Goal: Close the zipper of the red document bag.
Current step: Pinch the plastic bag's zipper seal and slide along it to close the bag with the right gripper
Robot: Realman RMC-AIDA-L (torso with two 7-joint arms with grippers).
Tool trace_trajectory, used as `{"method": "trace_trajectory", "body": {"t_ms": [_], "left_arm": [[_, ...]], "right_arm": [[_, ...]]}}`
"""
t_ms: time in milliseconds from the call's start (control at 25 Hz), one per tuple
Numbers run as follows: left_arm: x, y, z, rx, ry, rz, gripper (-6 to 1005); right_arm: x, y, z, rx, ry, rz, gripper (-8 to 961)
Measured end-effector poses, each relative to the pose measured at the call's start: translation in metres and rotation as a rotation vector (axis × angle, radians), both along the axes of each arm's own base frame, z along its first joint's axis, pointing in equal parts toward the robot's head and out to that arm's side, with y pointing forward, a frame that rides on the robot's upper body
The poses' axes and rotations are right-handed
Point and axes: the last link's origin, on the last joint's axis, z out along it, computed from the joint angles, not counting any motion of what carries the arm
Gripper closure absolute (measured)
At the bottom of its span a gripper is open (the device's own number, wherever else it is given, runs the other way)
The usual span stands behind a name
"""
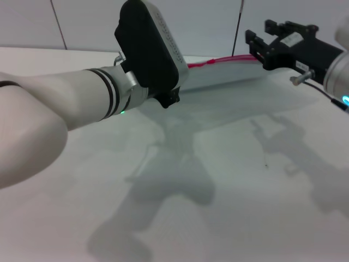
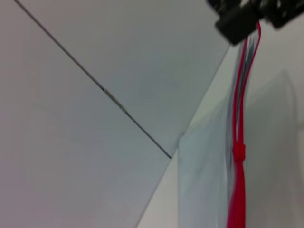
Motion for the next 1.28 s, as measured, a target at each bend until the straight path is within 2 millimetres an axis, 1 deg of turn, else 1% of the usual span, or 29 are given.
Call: {"method": "trace_trajectory", "body": {"t_ms": [240, 400, 680, 880, 1280], "left_arm": [[0.009, -0.004, 0.005, 0.013, -0.026, -0.026, 938], [0.009, -0.005, 0.007, 0.016, -0.028, -0.030, 938], [0.011, -0.005, 0.008, 0.017, -0.027, -0.034, 939], [0.013, -0.006, 0.009, 0.019, -0.027, -0.041, 940], [0.014, -0.008, 0.006, -0.007, 0.011, -0.039, 940]], "right_arm": [[-0.025, 0.005, 0.000, -0.017, -0.166, 0.063, 519], [-0.038, 0.006, -0.002, -0.044, -0.257, 0.108, 520], [-0.045, -0.004, -0.002, -0.131, -0.307, 0.166, 523], [-0.046, -0.012, -0.009, -0.184, -0.391, 0.228, 524], [-0.052, -0.011, -0.011, -0.109, -0.517, 0.294, 527]]}}
